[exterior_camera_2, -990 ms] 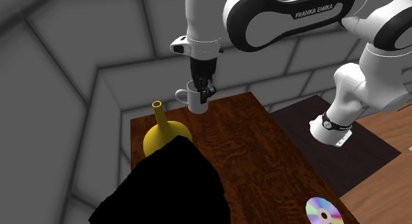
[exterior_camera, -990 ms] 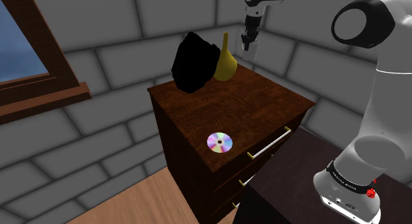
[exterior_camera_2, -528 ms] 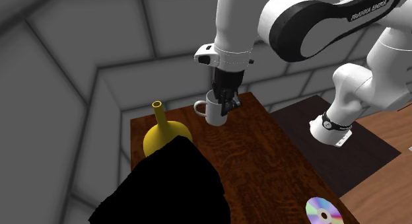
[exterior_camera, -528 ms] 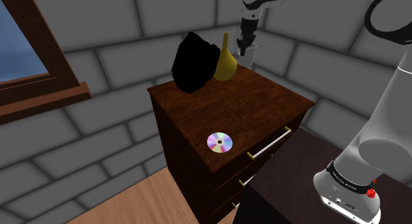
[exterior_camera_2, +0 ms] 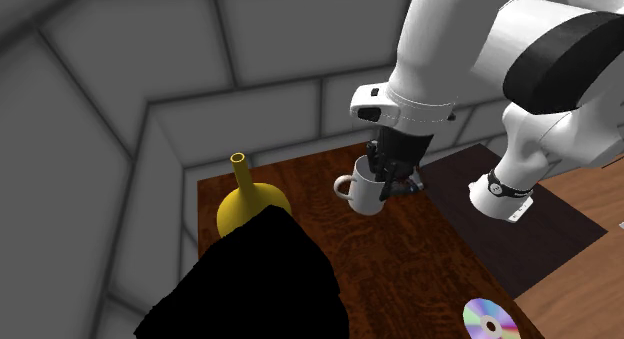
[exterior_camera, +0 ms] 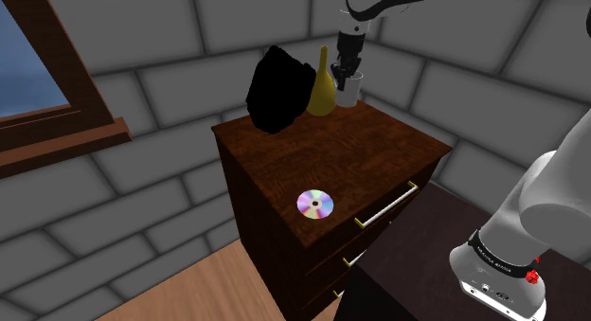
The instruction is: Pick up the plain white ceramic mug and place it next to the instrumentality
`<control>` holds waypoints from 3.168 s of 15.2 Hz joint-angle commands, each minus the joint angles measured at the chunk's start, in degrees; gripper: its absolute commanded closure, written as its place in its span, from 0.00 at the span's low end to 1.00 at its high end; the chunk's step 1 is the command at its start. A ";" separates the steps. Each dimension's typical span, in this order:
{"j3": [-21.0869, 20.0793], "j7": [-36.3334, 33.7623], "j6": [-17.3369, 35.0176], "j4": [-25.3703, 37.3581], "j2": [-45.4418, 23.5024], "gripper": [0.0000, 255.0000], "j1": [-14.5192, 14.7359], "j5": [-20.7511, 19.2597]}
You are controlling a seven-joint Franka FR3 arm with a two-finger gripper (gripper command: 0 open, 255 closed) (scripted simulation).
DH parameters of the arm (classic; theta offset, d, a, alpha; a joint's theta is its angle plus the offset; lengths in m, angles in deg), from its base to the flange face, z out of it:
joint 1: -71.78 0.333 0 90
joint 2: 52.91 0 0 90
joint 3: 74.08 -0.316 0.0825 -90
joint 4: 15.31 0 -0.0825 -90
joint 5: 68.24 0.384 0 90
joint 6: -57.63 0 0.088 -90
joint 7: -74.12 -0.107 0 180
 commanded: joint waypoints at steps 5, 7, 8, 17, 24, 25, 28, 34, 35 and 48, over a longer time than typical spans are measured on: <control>-4.02 -7.94 1.33 -6.35 5.05 1.00 3.73 -0.34; -5.48 -10.57 1.47 -7.80 6.35 1.00 4.93 -0.28; -6.23 -11.90 1.51 -8.43 6.92 1.00 5.53 -0.23; -10.98 -20.00 3.87 -12.84 8.96 1.00 9.11 0.30; -11.06 -20.14 9.24 -17.20 7.95 1.00 9.13 0.20; -11.08 -20.16 10.01 -17.78 7.75 1.00 9.13 0.17; -11.12 -20.25 12.31 -19.43 7.10 1.00 9.14 0.09; -11.20 -20.46 16.94 -22.41 5.44 1.00 9.15 -0.13; -11.21 -20.50 17.71 -22.87 5.12 1.00 9.15 -0.18; -11.31 -21.06 25.64 -26.83 1.13 1.00 9.14 -0.86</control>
